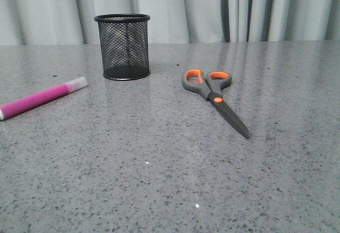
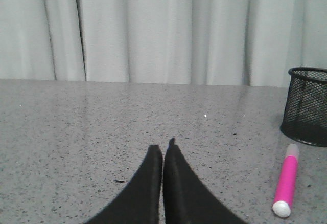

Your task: Put pen and scissors into bin

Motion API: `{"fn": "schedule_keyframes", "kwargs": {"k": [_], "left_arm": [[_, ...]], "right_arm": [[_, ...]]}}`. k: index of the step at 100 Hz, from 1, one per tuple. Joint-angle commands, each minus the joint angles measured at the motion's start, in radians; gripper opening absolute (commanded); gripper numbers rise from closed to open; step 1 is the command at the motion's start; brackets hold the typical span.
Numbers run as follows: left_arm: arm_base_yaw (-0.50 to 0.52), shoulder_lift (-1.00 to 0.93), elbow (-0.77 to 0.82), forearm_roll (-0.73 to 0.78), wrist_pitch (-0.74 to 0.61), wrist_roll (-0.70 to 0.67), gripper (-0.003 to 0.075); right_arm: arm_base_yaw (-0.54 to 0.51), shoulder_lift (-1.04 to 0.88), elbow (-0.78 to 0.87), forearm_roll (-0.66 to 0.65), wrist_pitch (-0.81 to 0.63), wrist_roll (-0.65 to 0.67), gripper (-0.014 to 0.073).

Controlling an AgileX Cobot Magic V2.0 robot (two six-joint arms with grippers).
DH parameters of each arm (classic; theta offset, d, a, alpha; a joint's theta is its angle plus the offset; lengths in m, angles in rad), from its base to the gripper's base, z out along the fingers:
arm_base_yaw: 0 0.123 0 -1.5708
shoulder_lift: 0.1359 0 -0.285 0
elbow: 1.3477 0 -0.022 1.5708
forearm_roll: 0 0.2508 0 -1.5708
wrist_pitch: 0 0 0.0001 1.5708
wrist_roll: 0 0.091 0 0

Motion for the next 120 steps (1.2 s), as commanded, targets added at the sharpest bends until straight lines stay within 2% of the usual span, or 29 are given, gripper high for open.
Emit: {"fn": "schedule_keyframes", "kwargs": {"k": [1,14,29,36,43,62,84,95,110,120], "left_arm": [[-0.006,-0.036,0.046,-0.099,-0.080,-0.011,-0.0019],[-0.006,-0.036,0.044,-0.312,-0.100,-0.011,-0.0019],[-0.006,-0.036,0.035,-0.679,-0.105,-0.011,-0.0019],[-0.006,-0.036,0.027,-0.775,-0.105,-0.011,-0.0019],[-0.006,-0.036,0.012,-0.798,-0.099,-0.011,-0.0019],[-0.006,-0.006,-0.080,-0.717,-0.058,-0.009,-0.0019],[-0.006,0.184,-0.312,-0.371,0.234,-0.009,-0.0019],[-0.006,0.315,-0.472,-0.223,0.366,-0.009,-0.0019],[-0.006,0.496,-0.656,-0.146,0.541,-0.009,-0.0019],[-0.006,0.586,-0.735,-0.132,0.606,-0.009,-0.0019]], "right_arm": [[-0.002,-0.018,0.014,0.067,-0.141,-0.001,-0.0069],[-0.002,-0.018,0.014,0.207,-0.223,-0.001,-0.0069],[-0.002,-0.018,0.014,0.350,-0.291,-0.001,-0.0069],[-0.002,-0.018,0.012,0.423,-0.297,0.001,-0.0069],[-0.002,-0.018,0.003,0.466,-0.281,0.001,-0.0068],[-0.002,0.002,-0.094,0.466,-0.113,0.001,-0.0048],[-0.002,0.188,-0.289,0.460,0.142,0.001,-0.0048],[-0.002,0.334,-0.405,0.406,0.245,-0.012,-0.0048],[-0.002,0.568,-0.571,0.324,0.396,-0.028,-0.0048],[-0.002,0.685,-0.663,0.322,0.414,-0.028,-0.0048]]}}
